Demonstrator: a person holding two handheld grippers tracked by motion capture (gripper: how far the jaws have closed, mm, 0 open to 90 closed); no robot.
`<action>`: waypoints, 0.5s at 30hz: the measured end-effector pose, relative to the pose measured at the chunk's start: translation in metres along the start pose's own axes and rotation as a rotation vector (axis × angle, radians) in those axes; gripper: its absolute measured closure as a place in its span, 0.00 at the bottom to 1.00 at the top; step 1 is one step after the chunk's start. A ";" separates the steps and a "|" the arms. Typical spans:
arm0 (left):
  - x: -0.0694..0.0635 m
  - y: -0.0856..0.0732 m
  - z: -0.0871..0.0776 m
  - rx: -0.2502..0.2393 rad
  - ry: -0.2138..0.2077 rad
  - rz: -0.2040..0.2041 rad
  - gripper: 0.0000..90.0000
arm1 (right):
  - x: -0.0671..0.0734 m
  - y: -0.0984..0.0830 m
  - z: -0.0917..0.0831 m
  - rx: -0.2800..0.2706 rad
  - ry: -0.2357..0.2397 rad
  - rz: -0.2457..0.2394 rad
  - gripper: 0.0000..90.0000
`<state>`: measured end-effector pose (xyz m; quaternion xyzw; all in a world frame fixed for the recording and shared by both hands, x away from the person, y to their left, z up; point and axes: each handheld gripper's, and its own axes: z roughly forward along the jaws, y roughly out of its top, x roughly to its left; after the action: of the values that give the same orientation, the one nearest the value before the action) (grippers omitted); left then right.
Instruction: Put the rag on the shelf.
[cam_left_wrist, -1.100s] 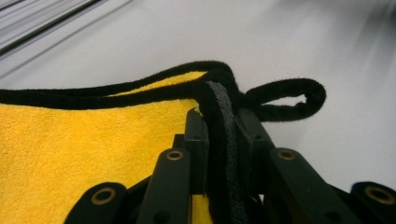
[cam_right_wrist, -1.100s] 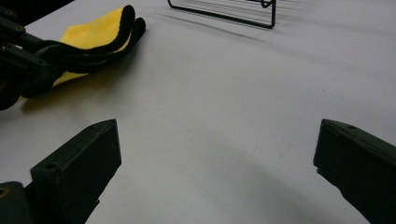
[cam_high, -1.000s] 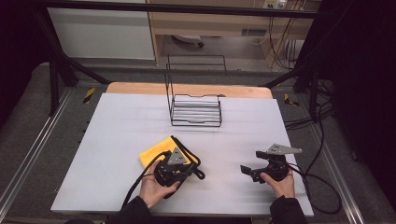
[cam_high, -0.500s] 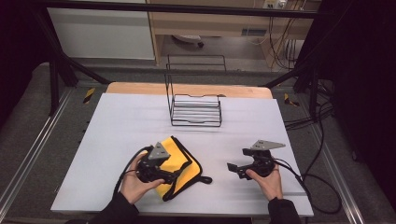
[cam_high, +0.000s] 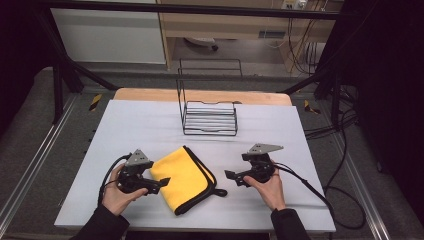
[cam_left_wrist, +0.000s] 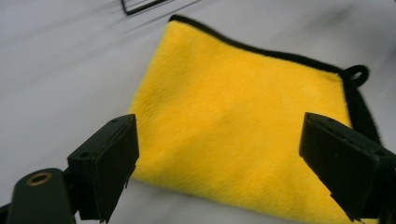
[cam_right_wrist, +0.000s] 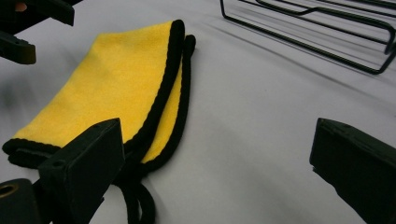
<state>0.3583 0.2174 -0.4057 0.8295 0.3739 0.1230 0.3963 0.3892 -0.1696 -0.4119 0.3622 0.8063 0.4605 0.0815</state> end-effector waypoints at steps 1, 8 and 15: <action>0.003 -0.002 -0.001 0.003 0.011 -0.002 0.13 | 0.001 0.002 0.004 0.005 0.000 -0.001 0.04; 0.022 -0.016 -0.008 -0.001 0.073 -0.034 0.10 | 0.020 0.016 0.040 0.075 -0.009 -0.022 0.06; 0.034 -0.025 -0.016 -0.001 0.119 -0.056 0.10 | 0.034 0.016 0.076 0.150 0.047 -0.036 0.23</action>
<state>0.3610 0.2613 -0.4176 0.8098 0.4198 0.1609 0.3770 0.4082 -0.0906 -0.4354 0.3416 0.8467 0.4055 0.0433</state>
